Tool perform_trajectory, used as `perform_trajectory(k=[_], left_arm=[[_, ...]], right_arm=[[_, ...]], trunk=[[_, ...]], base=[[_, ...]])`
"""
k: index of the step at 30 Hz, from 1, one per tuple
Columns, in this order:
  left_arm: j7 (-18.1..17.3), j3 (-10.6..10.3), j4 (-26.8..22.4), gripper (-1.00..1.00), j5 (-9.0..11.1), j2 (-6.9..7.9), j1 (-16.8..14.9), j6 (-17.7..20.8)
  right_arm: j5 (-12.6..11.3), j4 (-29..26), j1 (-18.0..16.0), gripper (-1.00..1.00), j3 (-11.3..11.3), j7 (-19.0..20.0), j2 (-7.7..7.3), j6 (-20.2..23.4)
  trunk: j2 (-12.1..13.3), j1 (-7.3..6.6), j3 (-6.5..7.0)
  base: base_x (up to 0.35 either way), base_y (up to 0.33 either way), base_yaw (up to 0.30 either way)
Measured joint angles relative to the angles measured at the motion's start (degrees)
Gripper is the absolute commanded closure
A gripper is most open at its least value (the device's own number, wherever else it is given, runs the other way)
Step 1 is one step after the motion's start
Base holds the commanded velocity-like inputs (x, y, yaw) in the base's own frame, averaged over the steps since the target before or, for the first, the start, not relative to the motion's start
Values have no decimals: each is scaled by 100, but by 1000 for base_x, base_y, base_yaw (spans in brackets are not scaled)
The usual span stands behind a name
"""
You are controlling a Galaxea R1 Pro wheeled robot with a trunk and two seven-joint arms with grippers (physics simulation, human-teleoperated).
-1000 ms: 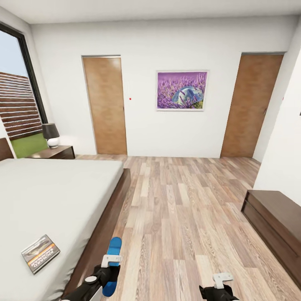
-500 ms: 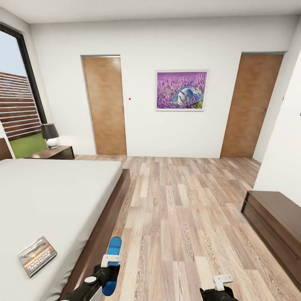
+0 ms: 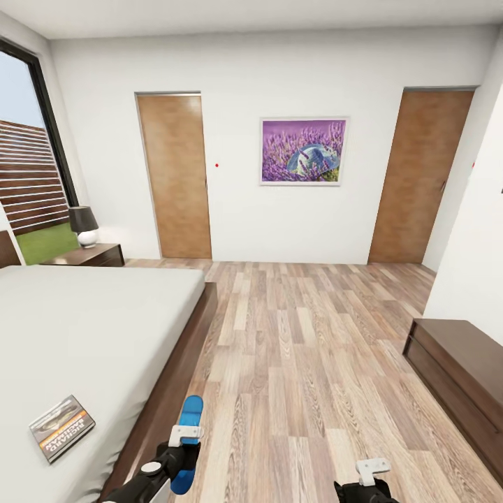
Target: In the bedroom, move the book from the bed onto either nightstand, and place the two sandals side by side next to the bed.
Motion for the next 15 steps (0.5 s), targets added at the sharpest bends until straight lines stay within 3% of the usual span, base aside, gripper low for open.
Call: perform_trajectory(k=[7, 15], left_arm=[[-4, 6, -33, 100, 16, 65, 42, 46], [-5, 5, -47, 100, 18, 75, 48, 44]], right_arm=[[-24, -39, 3, -100, -31, 25, 54, -11], [-27, -44, 3, -100, -35, 54, 62, -4]], trunk=[[0, 0, -4], [0, 0, -57]], base=[[0, 0, 11], [0, 0, 89]])
